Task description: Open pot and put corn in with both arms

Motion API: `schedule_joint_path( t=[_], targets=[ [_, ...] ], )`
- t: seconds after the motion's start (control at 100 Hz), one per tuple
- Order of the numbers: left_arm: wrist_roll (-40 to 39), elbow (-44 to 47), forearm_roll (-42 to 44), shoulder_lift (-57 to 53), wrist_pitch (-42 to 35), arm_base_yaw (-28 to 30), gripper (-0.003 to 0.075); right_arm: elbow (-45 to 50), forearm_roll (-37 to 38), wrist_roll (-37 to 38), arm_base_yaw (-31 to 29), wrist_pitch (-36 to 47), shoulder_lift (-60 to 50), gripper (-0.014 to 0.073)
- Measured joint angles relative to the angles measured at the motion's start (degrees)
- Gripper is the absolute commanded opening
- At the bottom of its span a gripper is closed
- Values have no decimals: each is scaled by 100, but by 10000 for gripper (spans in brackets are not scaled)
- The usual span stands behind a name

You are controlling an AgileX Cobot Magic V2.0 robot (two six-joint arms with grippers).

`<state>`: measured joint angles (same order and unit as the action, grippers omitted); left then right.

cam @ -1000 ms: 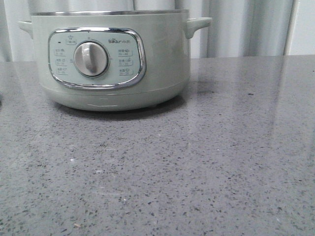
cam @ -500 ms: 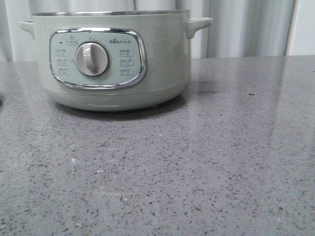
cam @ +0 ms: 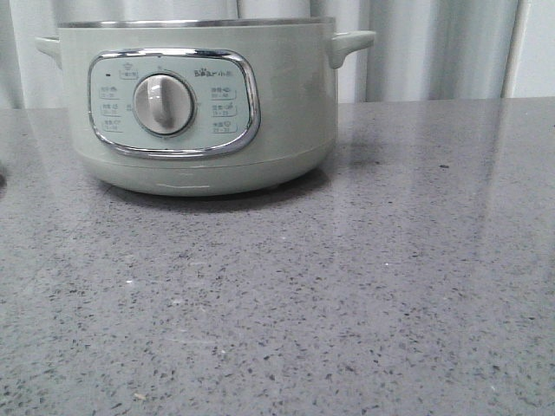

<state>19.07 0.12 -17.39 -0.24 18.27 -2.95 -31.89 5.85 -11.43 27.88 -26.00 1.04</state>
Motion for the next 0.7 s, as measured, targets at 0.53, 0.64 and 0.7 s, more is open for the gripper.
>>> schedule_joint_path(
  t=[0.53, 0.64, 0.7],
  targets=[
    [-89, 0, 77, 0, 167, 0, -20, 0, 0, 0, 0, 0, 0, -46],
    [-89, 0, 77, 0, 167, 0, -20, 0, 0, 0, 0, 0, 0, -46],
    [-98, 0, 77, 0, 167, 0, -20, 0, 9, 0, 0, 0, 0, -46]
  ],
)
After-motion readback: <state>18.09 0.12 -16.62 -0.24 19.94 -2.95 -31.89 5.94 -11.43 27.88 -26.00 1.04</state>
